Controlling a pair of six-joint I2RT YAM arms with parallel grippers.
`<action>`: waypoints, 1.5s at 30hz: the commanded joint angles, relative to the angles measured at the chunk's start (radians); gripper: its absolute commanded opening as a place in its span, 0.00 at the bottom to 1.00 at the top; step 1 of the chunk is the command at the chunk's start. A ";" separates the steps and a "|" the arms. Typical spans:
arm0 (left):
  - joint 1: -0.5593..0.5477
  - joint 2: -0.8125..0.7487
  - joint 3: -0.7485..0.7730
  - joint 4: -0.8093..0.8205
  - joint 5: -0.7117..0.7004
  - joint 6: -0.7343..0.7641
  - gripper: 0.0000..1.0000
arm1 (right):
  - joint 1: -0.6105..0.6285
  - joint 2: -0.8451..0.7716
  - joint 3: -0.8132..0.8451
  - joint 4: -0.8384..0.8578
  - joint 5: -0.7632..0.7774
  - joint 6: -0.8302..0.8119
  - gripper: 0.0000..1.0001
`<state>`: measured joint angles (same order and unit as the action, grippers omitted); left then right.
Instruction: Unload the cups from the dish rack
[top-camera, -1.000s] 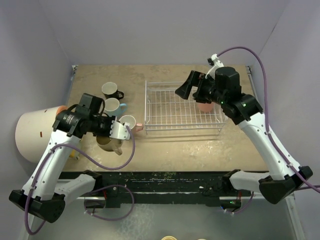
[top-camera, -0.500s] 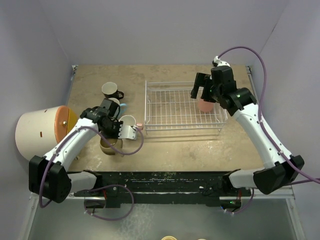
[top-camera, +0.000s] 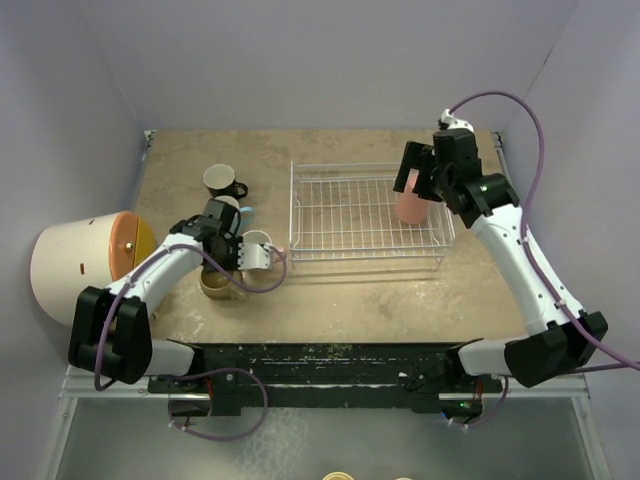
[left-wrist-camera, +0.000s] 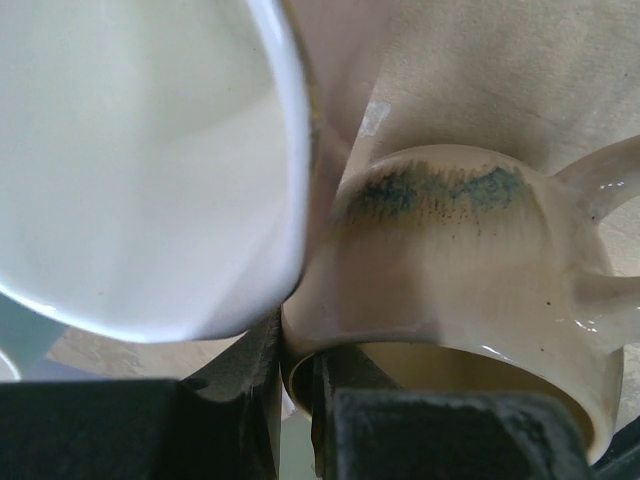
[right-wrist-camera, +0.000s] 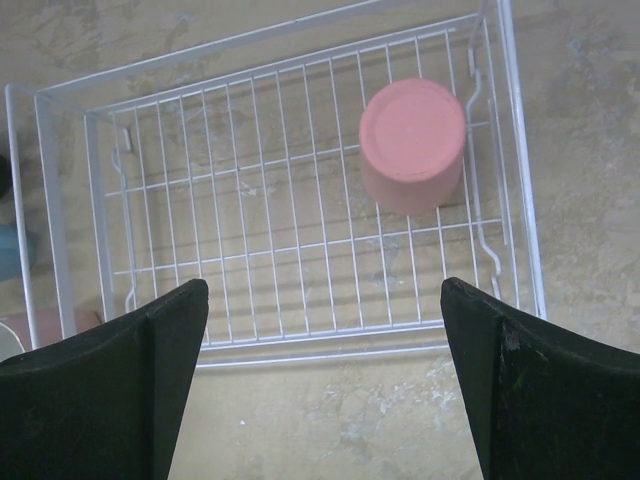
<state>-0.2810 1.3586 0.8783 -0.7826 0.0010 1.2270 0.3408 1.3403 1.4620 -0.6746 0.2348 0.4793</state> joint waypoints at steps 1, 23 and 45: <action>0.012 -0.061 -0.050 0.084 -0.021 0.044 0.00 | -0.041 -0.003 -0.013 0.049 -0.035 -0.024 1.00; 0.013 -0.139 0.370 -0.323 0.150 -0.169 0.99 | -0.051 0.249 0.029 0.118 0.145 -0.095 1.00; 0.012 -0.206 0.475 -0.220 0.243 -0.372 0.99 | -0.049 0.355 0.049 0.108 0.271 -0.131 0.84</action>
<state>-0.2749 1.1770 1.3170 -1.0409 0.2138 0.8810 0.2916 1.7485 1.5299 -0.5762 0.4805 0.3504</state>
